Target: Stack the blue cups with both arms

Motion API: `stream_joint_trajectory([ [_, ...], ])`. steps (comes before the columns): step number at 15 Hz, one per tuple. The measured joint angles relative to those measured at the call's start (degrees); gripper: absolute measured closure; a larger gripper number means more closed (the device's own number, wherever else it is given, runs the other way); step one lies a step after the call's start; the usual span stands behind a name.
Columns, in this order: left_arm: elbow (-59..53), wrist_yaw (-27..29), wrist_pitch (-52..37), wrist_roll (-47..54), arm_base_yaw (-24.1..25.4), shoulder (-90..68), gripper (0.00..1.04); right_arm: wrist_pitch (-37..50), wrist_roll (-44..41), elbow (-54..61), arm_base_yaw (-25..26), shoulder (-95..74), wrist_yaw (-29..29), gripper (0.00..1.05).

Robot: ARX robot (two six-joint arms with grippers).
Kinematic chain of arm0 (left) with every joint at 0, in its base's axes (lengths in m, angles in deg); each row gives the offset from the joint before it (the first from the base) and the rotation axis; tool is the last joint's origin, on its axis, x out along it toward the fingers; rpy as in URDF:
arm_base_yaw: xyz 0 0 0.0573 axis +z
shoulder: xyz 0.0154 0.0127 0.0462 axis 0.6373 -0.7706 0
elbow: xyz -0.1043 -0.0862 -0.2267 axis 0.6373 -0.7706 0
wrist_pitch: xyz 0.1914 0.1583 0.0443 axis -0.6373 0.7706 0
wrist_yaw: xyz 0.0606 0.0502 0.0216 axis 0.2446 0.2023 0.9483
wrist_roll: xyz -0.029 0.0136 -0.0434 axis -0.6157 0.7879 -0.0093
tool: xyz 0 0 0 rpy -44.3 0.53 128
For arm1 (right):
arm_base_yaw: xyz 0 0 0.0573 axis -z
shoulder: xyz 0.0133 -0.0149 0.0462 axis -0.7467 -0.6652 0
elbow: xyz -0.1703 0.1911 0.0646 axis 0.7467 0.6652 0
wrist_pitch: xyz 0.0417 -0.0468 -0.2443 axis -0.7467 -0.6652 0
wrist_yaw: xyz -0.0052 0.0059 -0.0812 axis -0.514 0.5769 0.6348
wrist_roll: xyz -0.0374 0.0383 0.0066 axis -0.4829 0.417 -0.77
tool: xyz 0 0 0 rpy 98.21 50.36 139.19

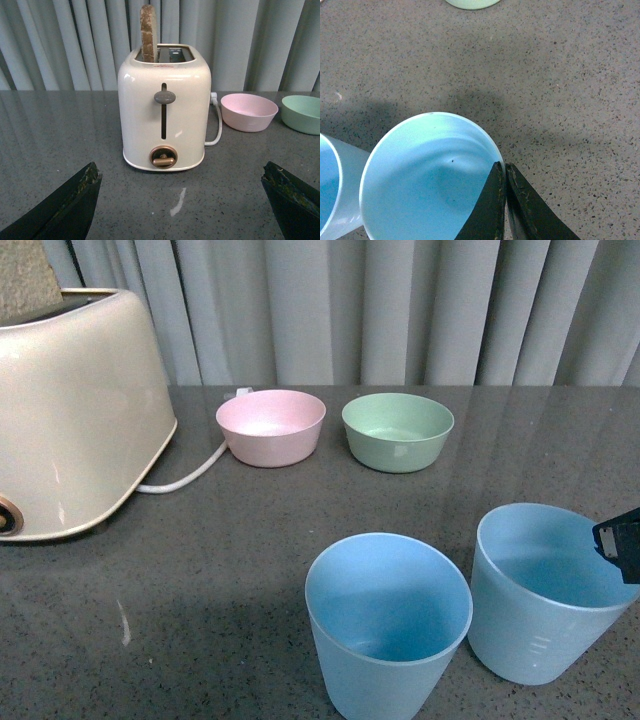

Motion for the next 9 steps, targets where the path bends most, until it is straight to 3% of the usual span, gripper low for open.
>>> stream_joint_trajectory([
  [3, 0.0, 0.0, 0.0, 0.0, 0.0, 0.0, 0.07, -1.3, -0.2, -3.8, 1.5, 4.3, -1.3, 1.03],
  [6, 0.0, 0.0, 0.0, 0.0, 0.0, 0.0, 0.07, -3.6, -0.2, -7.8, 1.5, 9.2, -8.1, 1.03],
  [9, 0.0, 0.0, 0.0, 0.0, 0.0, 0.0, 0.07, -5.0, 0.0, -8.7, -1.7, 11.3, -11.0, 1.03],
])
